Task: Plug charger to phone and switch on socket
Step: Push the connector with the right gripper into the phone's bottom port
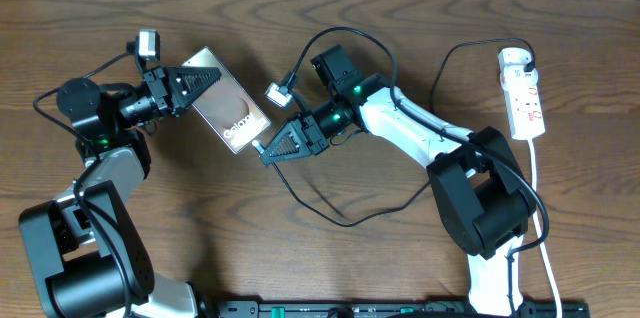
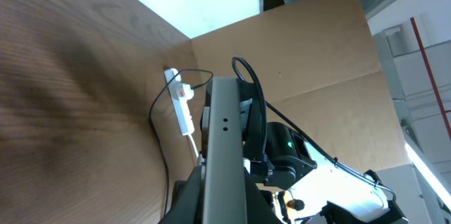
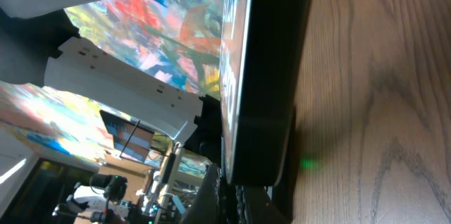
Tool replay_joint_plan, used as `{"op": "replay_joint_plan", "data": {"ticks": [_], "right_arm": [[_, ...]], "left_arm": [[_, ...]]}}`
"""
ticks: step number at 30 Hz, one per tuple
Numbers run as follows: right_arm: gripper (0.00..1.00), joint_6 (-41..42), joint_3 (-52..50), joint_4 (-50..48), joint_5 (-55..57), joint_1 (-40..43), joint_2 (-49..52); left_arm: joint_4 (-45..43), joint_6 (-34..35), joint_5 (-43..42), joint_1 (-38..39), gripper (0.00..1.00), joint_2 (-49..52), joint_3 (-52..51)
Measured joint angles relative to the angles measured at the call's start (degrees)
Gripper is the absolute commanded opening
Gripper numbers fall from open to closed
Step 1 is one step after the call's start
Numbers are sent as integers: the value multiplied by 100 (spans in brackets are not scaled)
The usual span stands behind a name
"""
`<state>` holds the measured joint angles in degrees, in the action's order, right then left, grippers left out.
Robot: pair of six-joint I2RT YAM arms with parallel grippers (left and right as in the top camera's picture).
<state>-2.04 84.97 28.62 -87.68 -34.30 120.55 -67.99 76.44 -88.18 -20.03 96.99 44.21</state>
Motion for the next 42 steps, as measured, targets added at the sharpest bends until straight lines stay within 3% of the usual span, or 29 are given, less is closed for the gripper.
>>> {"op": "replay_joint_plan", "data": {"ticks": [42], "right_arm": [[1, 0, 0, -157, -20, 118, 0]], "left_arm": [[0, 0, 105, 63, 7, 0, 0]]}}
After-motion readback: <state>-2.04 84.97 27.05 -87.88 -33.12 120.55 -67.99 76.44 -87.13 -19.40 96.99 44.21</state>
